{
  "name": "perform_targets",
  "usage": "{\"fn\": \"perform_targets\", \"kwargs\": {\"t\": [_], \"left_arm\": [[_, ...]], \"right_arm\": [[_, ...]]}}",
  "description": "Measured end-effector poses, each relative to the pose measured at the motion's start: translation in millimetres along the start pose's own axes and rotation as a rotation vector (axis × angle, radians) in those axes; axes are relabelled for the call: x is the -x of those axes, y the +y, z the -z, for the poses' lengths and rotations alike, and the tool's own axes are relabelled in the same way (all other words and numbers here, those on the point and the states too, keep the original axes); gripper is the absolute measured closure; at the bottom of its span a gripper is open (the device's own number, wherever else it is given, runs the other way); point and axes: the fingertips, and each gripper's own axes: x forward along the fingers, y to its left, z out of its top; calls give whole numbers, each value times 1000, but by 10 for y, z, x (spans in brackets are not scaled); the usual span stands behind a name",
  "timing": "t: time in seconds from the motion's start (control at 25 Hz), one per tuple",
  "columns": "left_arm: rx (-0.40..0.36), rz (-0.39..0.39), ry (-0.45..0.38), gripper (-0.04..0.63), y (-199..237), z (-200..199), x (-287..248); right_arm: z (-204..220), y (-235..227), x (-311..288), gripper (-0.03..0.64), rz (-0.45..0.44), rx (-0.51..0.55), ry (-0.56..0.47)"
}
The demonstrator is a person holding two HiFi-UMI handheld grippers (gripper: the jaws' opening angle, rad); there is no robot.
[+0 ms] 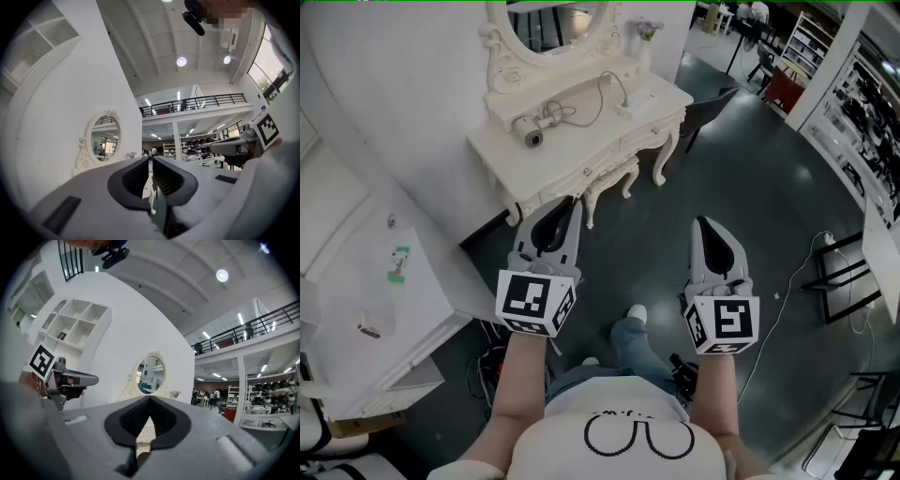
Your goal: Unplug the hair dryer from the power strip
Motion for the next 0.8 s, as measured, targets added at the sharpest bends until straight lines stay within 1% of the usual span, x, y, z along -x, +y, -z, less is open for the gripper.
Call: {"fn": "perform_targets", "kwargs": {"t": [0.2,0.32,0.56,0.72,0.8], "left_arm": [[24,16,-1,571,26,114,-273],[34,23,-1,571,38,201,-576],[24,8,50,571,83,493,-1496],[71,-24,104,571,196,669,-2165],[88,-38,110,571,243,727,-2458]], "right_arm": [[120,-93,-264,617,-38,2,-2],[214,-233,-523,617,-77,-5,-16],[437,-777,-1270,615,-129,-49,-22],[572,-1204,-1838,615,-163,-90,-18],[660,-1368,-2102,615,-191,-95,-11]]}}
